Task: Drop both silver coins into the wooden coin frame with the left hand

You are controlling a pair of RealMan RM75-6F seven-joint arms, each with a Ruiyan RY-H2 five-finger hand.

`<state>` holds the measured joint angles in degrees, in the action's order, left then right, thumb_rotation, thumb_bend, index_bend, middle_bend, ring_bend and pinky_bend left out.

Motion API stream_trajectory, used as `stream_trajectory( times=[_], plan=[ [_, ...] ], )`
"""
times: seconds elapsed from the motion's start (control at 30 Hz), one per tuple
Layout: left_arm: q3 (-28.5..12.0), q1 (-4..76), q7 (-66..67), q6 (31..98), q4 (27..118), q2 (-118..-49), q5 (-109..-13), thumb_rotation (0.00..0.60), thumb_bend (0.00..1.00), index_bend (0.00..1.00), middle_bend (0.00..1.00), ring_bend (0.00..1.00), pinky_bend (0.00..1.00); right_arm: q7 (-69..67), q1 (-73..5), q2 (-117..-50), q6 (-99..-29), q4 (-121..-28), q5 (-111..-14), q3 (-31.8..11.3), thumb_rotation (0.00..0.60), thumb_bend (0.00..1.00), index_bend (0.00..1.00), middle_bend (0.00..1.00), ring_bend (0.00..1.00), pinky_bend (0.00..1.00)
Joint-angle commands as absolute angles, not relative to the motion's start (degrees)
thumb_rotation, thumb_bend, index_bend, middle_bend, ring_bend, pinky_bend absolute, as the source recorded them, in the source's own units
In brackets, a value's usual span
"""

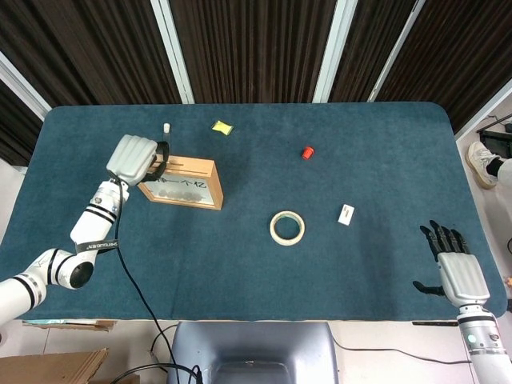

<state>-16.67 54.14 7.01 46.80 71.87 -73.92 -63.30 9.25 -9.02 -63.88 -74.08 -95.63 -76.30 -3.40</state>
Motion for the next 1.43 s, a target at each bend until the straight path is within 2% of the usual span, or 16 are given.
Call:
stream_trajectory(
  times=[0.03,0.33,0.43,0.5,0.53,0.6,0.63,0.67,0.7,0.73,0.8,0.83,0.9,0.97,1.13,1.43],
  plan=[
    [-16.69,54.09,7.24,47.08,72.06,-73.84,-63.13,0.6,0.56,0.42,1.0,1.0,1.0,9.26,-9.01,-63.86,-74.1,-95.66,-76.34,-3.38,0.6,0.18,0.0,0.0,0.0,0.0],
    [-16.93,53.1,7.11,49.47,74.27,-72.43,-63.58,0.6,0.54,0.32,1.0,1.0,1.0,9.59,-9.0,-64.0,-74.22,-95.7,-76.43,-3.31,0.6,0.18,0.0,0.0,0.0,0.0],
    [-17.25,50.52,5.08,54.6,78.42,-70.22,-66.25,0.6,0.5,0.31,1.0,1.0,1.0,9.49,-8.99,-63.95,-74.22,-95.72,-76.58,-3.24,0.6,0.18,0.0,0.0,0.0,0.0],
    [-16.11,46.49,2.41,59.69,83.87,-66.8,-69.8,0.6,0.47,0.29,0.93,0.94,1.0,9.21,-8.95,-63.76,-74.22,-95.75,-76.75,-3.16,0.6,0.18,0.0,0.0,0.0,0.0],
    [-15.1,44.29,1.12,61.55,86.86,-64.76,-71.29,0.6,0.46,0.27,0.8,0.81,0.98,9.07,-8.89,-63.66,-74.26,-95.81,-76.82,-3.12,0.6,0.18,0.0,0.0,0.0,0.0],
    [-11.78,38.53,-1.36,65.87,93.55,-59.58,-74.88,0.6,0.44,0.24,0.58,0.58,0.82,8.85,-8.74,-63.49,-74.5,-95.92,-77.12,-3.0,0.6,0.18,0.0,0.0,0.0,0.0],
    [-11.21,37.65,-1.67,66.52,94.41,-58.88,-75.42,0.6,0.43,0.2,0.44,0.41,0.67,8.84,-8.72,-63.48,-74.54,-95.94,-77.16,-2.99,0.6,0.18,0.0,0.0,0.0,0.0],
    [-10.89,37.11,-1.91,67.01,95.03,-58.34,-75.95,0.6,0.42,0.18,0.37,0.32,0.56,8.84,-8.71,-63.48,-74.57,-95.95,-77.19,-2.97,0.6,0.18,0.0,0.0,0.0,0.0],
    [-10.4,36.39,-2.18,67.5,95.68,-57.78,-76.37,0.6,0.42,0.17,0.35,0.3,0.52,8.85,-8.69,-63.47,-74.6,-95.97,-77.22,-2.96,0.6,0.18,0.0,0.0,0.0,0.0],
    [-9.85,35.6,-2.46,68.03,96.35,-57.2,-76.79,0.6,0.41,0.13,0.25,0.18,0.36,8.87,-8.68,-63.48,-74.62,-95.98,-77.26,-2.94,0.6,0.18,0.0,0.0,0.0,0.0],
    [-5.45,29.58,-3.55,72.54,100.02,-54.12,-80.0,0.6,0.41,0.07,0.15,0.06,0.2,9.23,-8.6,-63.54,-74.7,-96.17,-77.59,-2.67,0.6,0.18,0.0,0.0,0.0,0.0],
    [-0.56,24.63,-1.75,74.84,101.1,-52.5,-82.04,0.6,0.41,0.04,0.1,0.02,0.14,9.96,-8.63,-63.69,-74.65,-96.27,-77.97,-2.36,0.6,0.18,0.0,0.0,0.0,0.0],
    [5.8,13.69,0.94,85.4,98.81,-56.22,-85.22,0.6,0.42,0.02,0.07,0.0,0.1,12.36,-8.77,-64.65,-74.58,-96.27,-78.58,-1.79,0.6,0.18,0.0,0.0,0.0,0.0],
    [6.45,9.32,-0.26,90.31,94.37,-61.13,-85.62,0.6,0.42,0.02,0.05,0.0,0.08,13.95,-8.87,-65.34,-74.49,-96.15,-78.52,-1.61,0.6,0.18,0.0,0.0,0.0,0.0],
    [6.38,6.85,-2.06,93.42,90.3,-63.98,-88.68,0.6,0.41,0.0,0.0,0.0,0.03,16.34,-8.33,-66.39,-75.81,-96.7,-79.55,-0.95,0.6,0.18,0.0,0.0,0.0,0.0],
    [5.06,6.79,-3.75,91.93,88.8,-64.41,-90.19,0.6,0.41,0.0,0.0,0.0,0.03,16.28,-7.64,-66.13,-76.73,-96.46,-80.73,-0.34,0.6,0.18,0.0,0.0,0.0,0.0]
  ],
)
